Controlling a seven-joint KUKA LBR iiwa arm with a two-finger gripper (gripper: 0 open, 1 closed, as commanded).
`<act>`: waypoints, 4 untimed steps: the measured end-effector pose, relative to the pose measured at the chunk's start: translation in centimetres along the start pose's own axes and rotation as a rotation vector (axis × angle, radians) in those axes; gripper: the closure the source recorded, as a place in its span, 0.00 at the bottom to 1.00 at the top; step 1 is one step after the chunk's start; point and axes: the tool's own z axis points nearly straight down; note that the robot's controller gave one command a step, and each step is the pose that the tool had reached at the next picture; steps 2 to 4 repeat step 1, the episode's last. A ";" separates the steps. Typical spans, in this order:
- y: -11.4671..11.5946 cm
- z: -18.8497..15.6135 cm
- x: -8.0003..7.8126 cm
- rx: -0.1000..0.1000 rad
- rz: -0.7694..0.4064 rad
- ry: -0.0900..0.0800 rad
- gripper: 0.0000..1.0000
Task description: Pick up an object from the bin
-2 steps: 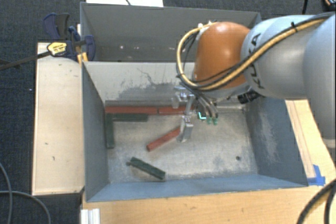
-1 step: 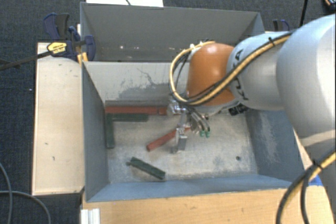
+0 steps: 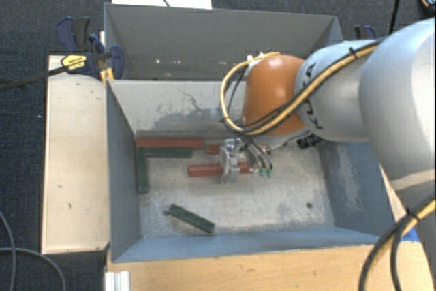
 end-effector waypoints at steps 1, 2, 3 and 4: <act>1.1 -17.0 1.7 0.000 -0.091 -0.007 1.00; 1.1 -17.0 1.7 0.000 -0.091 -0.007 1.00; 1.1 -17.0 1.7 0.000 -0.091 -0.007 1.00; 1.1 -17.0 1.7 0.000 -0.091 -0.007 1.00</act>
Offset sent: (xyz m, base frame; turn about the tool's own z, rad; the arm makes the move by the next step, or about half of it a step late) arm -0.0202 0.0100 0.1647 -0.0929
